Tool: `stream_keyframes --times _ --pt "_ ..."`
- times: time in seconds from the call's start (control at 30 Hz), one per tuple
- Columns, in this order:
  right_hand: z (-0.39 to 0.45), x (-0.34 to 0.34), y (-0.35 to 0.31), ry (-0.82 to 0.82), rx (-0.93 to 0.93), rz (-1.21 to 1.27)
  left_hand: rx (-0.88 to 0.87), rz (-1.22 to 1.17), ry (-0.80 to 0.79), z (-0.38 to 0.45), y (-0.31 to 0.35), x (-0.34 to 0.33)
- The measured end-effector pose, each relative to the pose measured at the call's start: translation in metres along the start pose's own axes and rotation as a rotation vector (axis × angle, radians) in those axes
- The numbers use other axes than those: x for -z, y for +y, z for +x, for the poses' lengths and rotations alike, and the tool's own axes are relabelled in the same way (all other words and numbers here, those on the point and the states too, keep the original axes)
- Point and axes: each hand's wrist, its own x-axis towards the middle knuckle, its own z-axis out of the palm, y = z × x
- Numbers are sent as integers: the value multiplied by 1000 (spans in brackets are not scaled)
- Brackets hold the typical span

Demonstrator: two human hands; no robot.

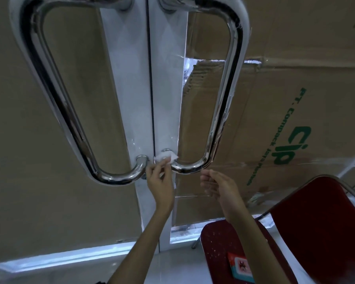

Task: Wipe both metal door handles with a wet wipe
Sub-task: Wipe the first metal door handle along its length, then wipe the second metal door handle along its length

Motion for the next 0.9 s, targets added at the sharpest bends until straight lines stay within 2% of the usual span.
stream_keyframes --times 0.1,0.2,0.37,0.47,0.53,0.6,0.73,0.8,0.83,0.9 --pt "-2 -9 4 15 -18 -12 -300 258 -191 4 3 5" --pt "-4 -13 2 38 -20 1 -461 473 -310 25 9 5" --pt "-11 -6 0 100 13 49 -410 722 -505 39 20 -18" --pt "-16 -2 1 135 20 65 -352 574 -553 14 28 -31" --pt "-19 0 2 141 18 71 -387 485 -567 9 28 -24" --pt "-22 4 3 151 20 77 -408 497 -572 22 23 -13" --pt "-28 8 7 177 32 74 -348 553 -518 46 29 8" --pt "-28 1 7 167 30 82 -281 556 -645 41 32 11" --pt "-28 -5 6 154 30 83 -176 511 -748 36 34 12" --pt "-28 -16 3 97 51 78 176 257 -893 27 43 15"
